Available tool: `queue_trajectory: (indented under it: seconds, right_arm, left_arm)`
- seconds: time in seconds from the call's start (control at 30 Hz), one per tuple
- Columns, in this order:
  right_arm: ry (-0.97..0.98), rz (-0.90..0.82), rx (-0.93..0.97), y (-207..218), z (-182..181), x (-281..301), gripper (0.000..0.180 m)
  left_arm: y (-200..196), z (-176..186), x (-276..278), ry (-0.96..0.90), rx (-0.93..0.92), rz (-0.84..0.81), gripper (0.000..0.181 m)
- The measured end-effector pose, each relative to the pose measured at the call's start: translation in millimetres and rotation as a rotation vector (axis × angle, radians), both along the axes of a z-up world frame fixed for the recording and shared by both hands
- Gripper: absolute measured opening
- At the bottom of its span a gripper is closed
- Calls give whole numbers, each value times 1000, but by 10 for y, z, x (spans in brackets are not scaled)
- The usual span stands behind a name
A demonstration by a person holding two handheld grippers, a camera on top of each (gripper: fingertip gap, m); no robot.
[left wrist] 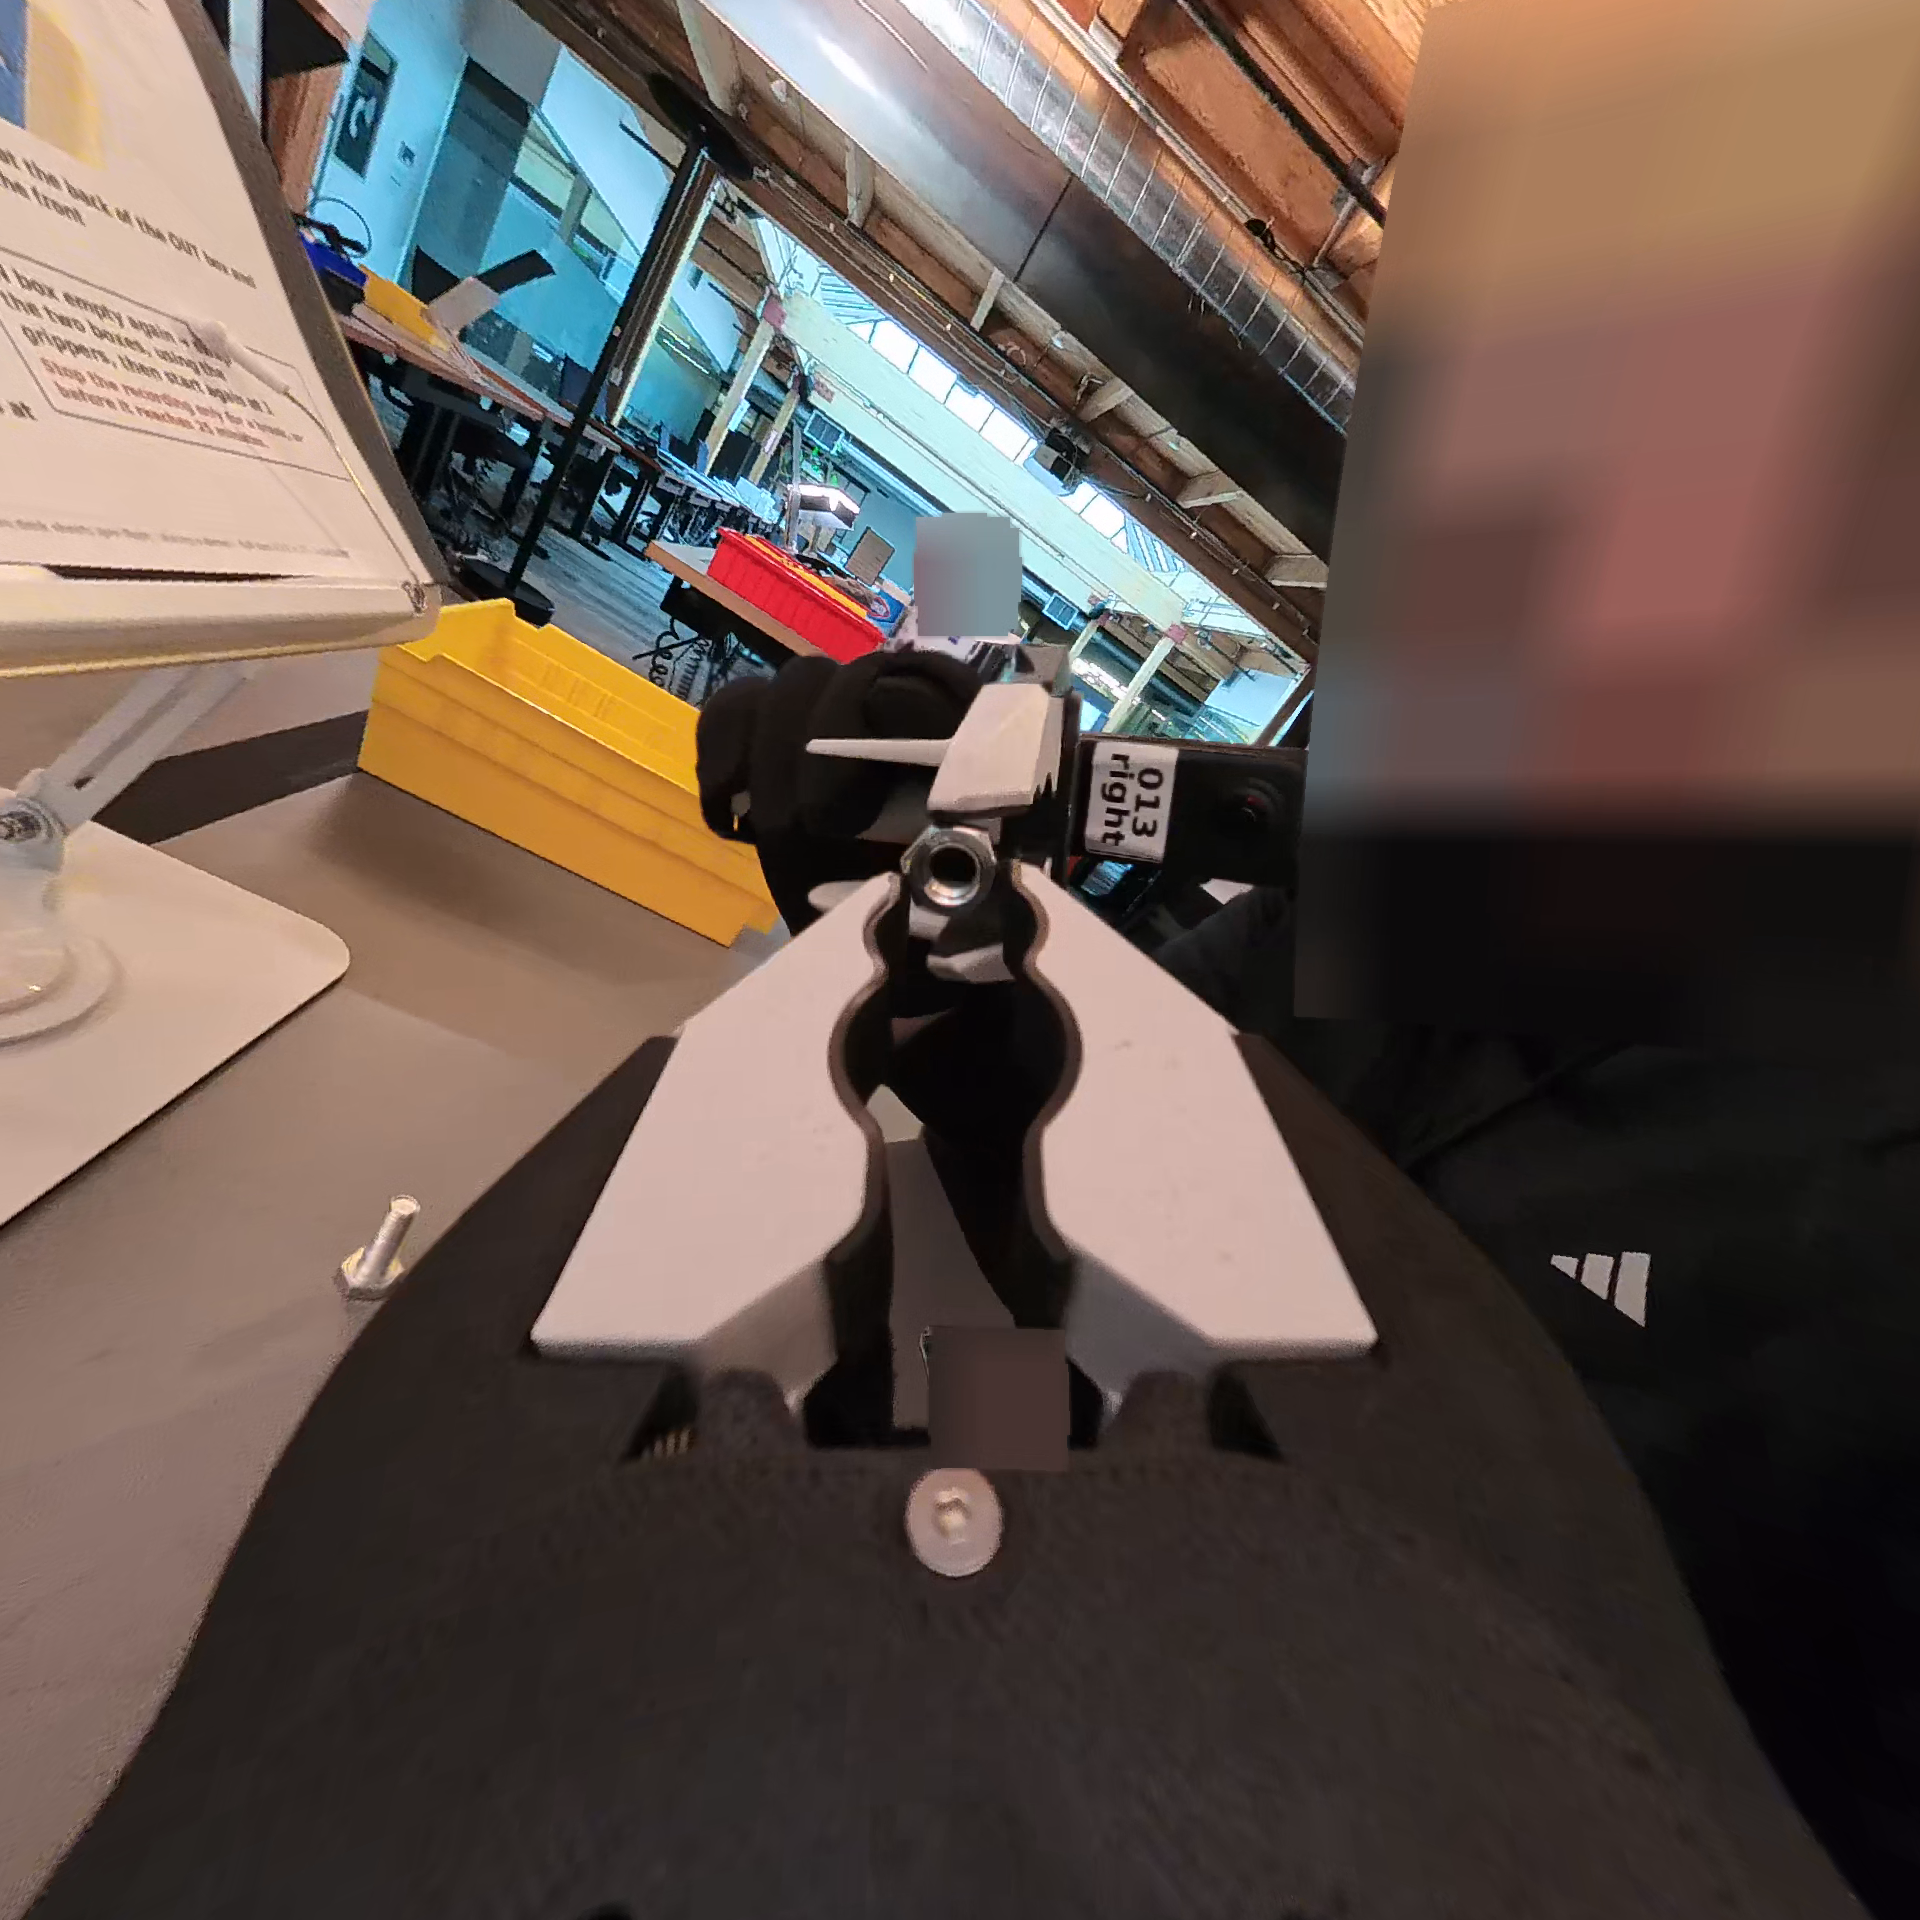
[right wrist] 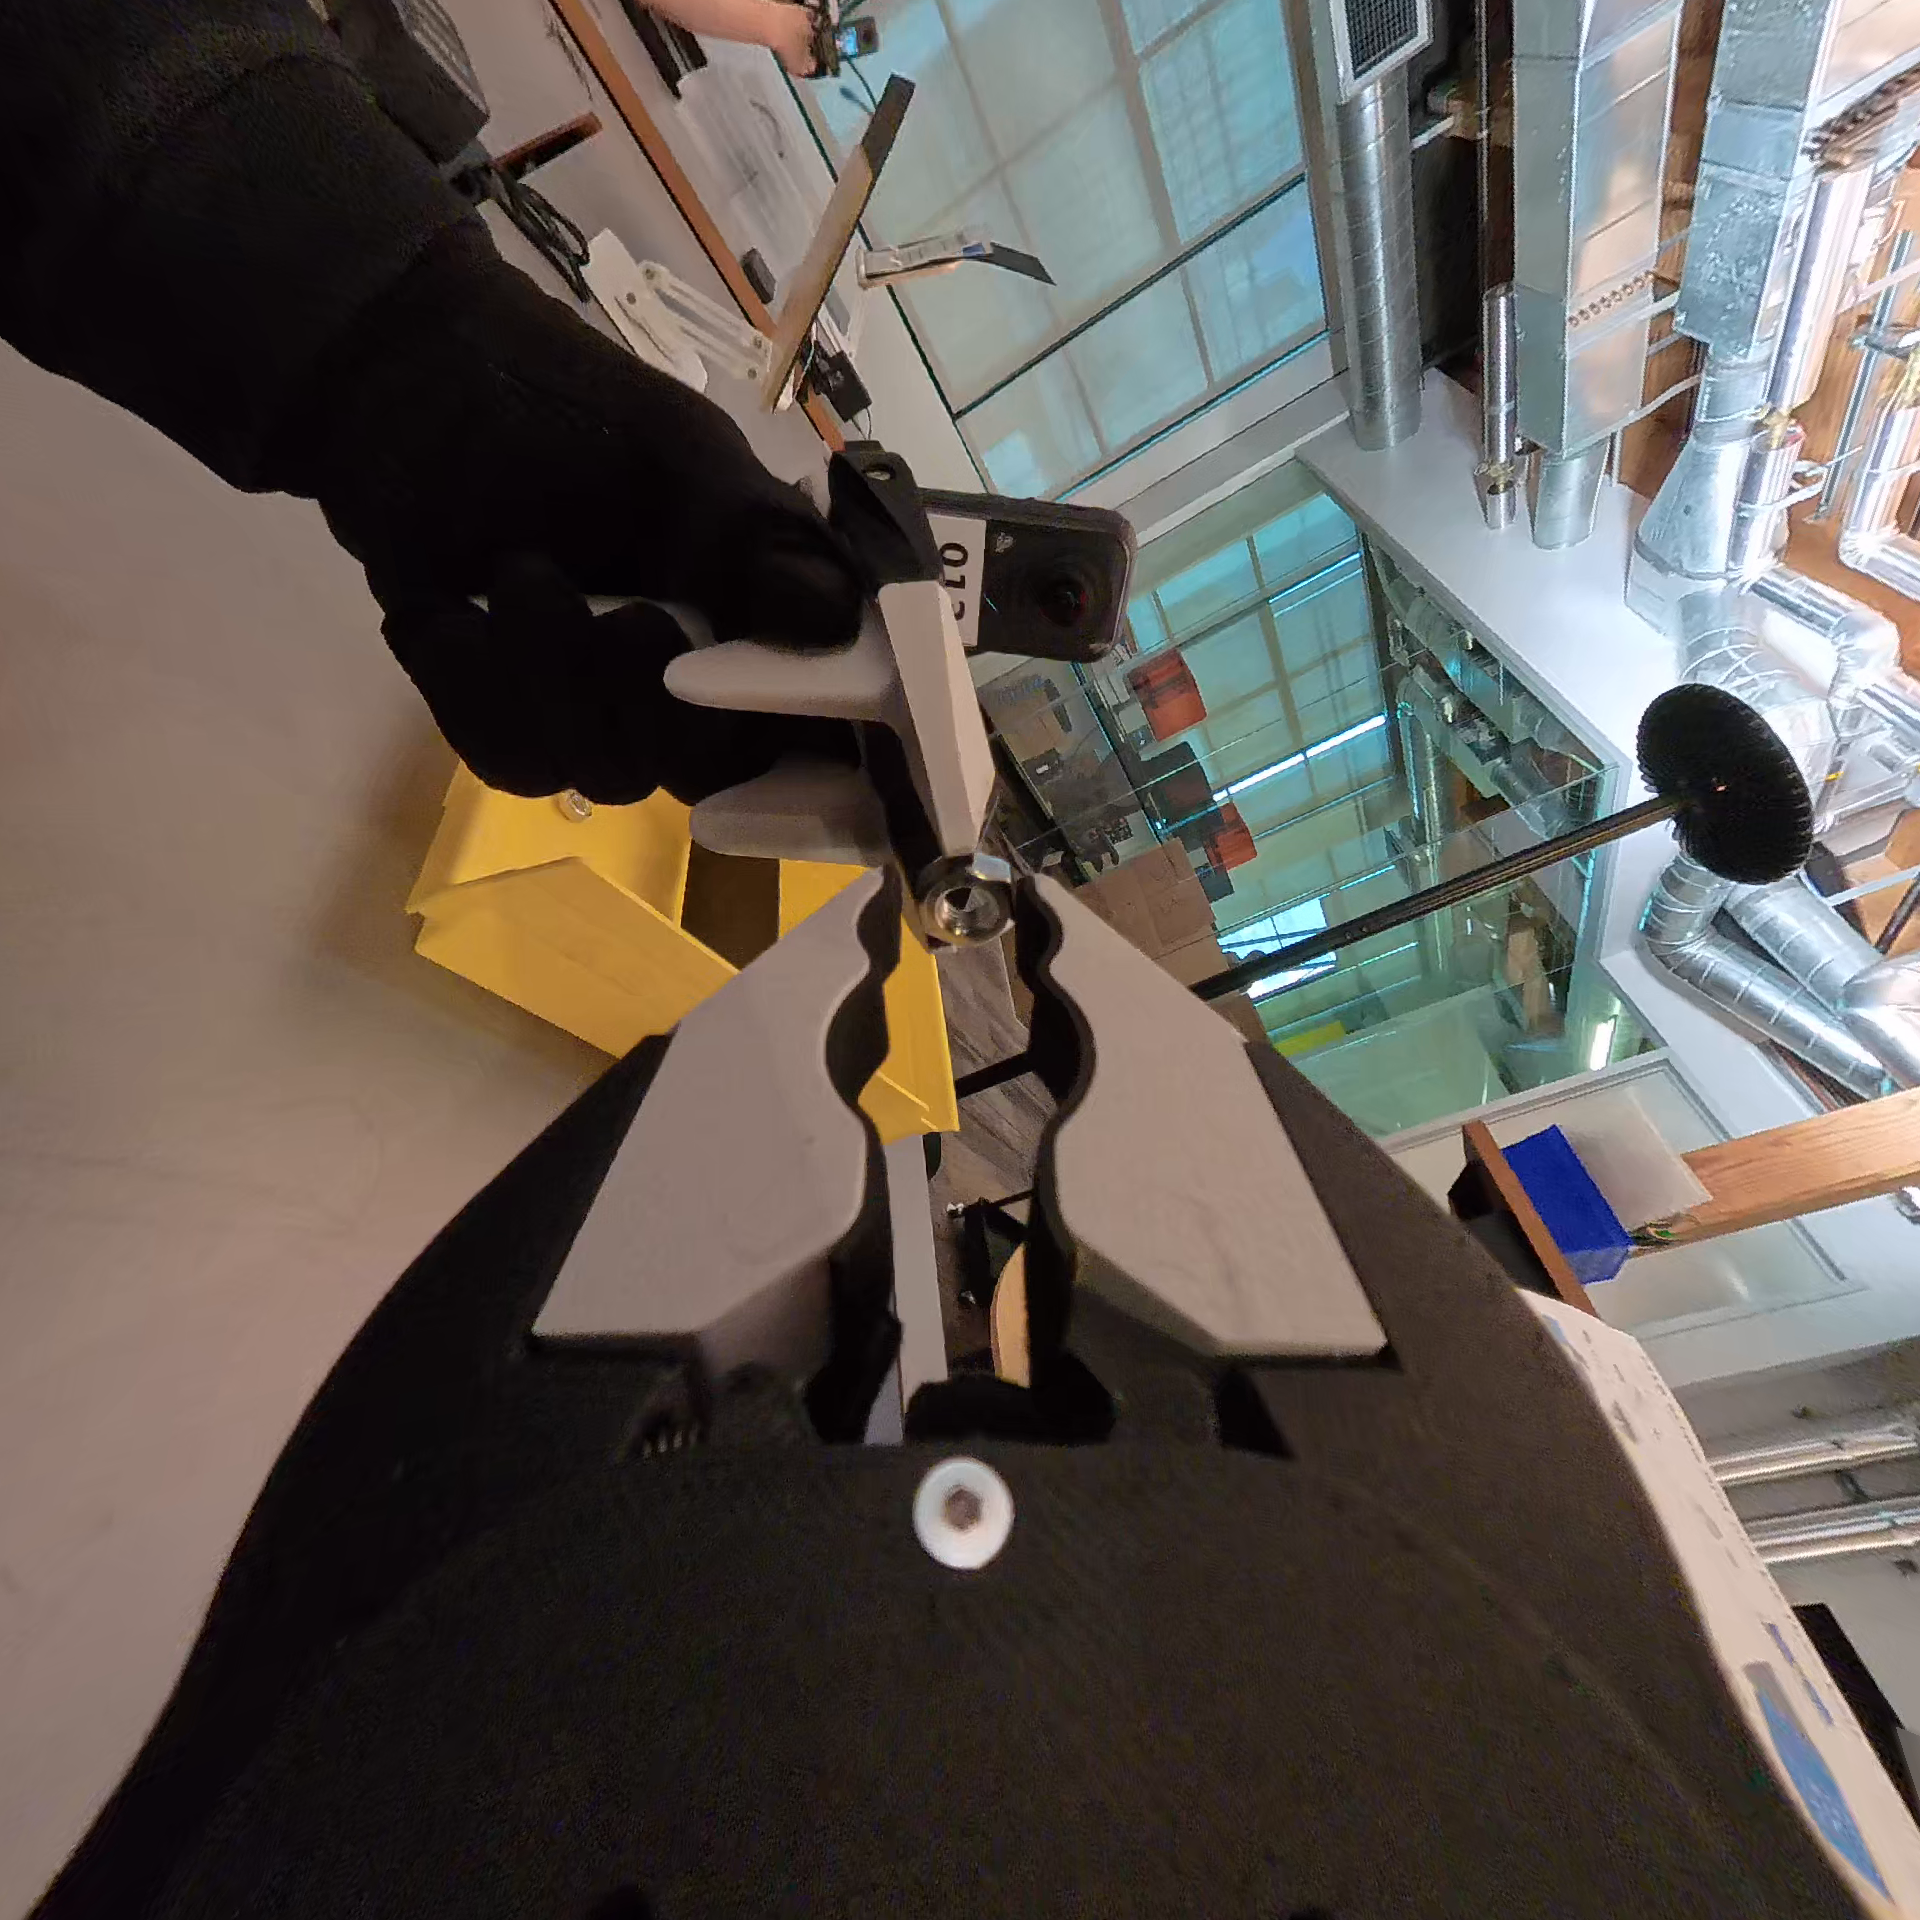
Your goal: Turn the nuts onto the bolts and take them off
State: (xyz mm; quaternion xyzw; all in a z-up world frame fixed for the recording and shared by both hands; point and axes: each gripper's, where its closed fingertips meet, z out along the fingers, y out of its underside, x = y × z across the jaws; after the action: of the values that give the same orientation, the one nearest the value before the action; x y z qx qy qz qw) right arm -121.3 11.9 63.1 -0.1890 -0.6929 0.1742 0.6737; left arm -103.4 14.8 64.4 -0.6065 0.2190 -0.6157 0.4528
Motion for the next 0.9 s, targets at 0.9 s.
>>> queue_trajectory:
  seconds: [0.9]
  right_arm:
    - [-847, -271, -495, 1187, -1488, 1201, 15]
  left_arm:
    - [639, -1907, 545, 936, -43, 199, 63]
